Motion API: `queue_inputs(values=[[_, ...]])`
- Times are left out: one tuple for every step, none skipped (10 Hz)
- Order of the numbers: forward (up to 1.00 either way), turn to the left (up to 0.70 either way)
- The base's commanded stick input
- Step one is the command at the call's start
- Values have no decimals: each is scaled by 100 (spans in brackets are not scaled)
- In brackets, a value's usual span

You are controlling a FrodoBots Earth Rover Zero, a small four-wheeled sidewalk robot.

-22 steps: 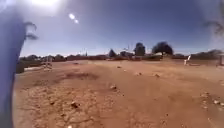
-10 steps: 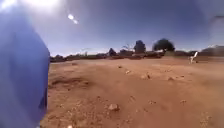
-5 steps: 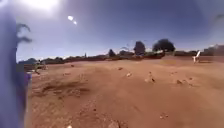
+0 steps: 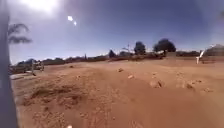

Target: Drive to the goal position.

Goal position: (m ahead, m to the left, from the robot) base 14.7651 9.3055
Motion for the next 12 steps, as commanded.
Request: queue_inputs(values=[[70,0],[70,0],[70,0],[70,0],[70,0],[70,0],[70,0],[70,0],[70,0],[70,0],[70,0],[70,0]])
